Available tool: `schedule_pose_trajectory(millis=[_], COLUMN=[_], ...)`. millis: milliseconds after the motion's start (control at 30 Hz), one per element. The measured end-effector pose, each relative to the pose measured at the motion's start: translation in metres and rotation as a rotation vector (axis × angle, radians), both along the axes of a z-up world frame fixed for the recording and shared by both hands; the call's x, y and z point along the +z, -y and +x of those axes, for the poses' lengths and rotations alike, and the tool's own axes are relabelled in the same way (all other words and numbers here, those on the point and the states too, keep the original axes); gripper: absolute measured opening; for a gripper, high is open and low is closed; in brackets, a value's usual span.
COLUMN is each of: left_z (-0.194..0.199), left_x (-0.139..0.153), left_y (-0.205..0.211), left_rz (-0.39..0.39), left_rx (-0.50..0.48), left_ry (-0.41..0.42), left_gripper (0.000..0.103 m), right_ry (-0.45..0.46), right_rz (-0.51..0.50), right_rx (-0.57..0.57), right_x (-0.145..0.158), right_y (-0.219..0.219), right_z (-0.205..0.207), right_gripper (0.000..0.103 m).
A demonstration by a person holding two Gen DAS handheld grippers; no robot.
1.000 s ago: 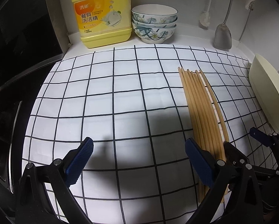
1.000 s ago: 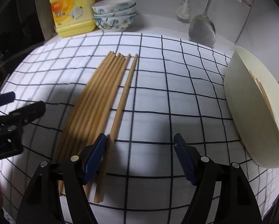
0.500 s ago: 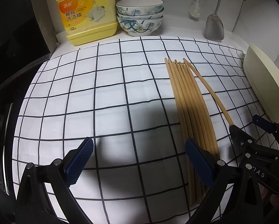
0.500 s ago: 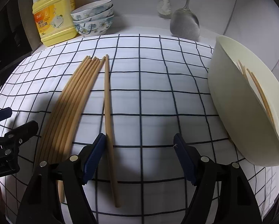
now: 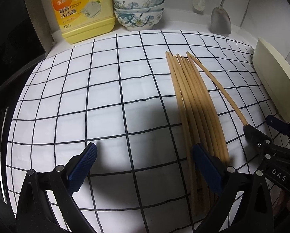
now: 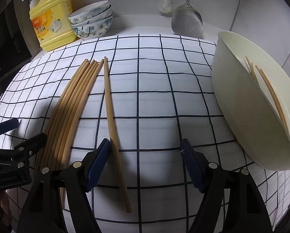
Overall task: Organize utensils
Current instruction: 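Separate one wooden chopstick from the row with the right tool while the left tool separates another, then close the left tool on one chopstick while the right tool grasps another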
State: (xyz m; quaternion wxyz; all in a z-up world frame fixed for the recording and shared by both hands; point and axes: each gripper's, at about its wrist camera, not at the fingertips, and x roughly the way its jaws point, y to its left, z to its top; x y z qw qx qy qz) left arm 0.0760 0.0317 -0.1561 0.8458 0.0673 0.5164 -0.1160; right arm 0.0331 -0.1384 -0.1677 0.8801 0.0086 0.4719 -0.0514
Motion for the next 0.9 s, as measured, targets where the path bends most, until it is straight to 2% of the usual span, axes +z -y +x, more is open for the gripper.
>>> schedule_pose_trajectory(millis=[233,567,633,733,833,900], left_z=[0.009,0.034,0.037,0.037,0.036,0.033], left_x=[0.001,0.000,0.001,0.003,0.006,0.009], left_y=[-0.008,0.003,0.006,0.011,0.016,0.019], left_rz=[0.001,0.000,-0.002,-0.005,-0.009,-0.011], left_rx=[0.030,0.052,0.054,0.046,0.018,-0.009], left_ry=[0.004,0.022,0.023,0.034,0.036,0.035], left_gripper=[0.098,0.097,0.096,0.087,0.073,0.060], right_ry=[0.007,0.040,0.046,0.052,0.056,0.059], right_rz=[0.001,-0.002,0.005,0.004,0.004,0.002], right_rx=[0.007,0.066,0.092,0.119,0.141,0.153], right_x=[-0.001,-0.002,-0.002,-0.001,0.000,0.000], right_y=[-0.002,-0.010,-0.012,-0.017,-0.021,-0.021], right_z=[0.002,0.017,0.021,0.025,0.028,0.028], right_gripper=[0.071,0.070,0.064,0.055,0.050,0.046])
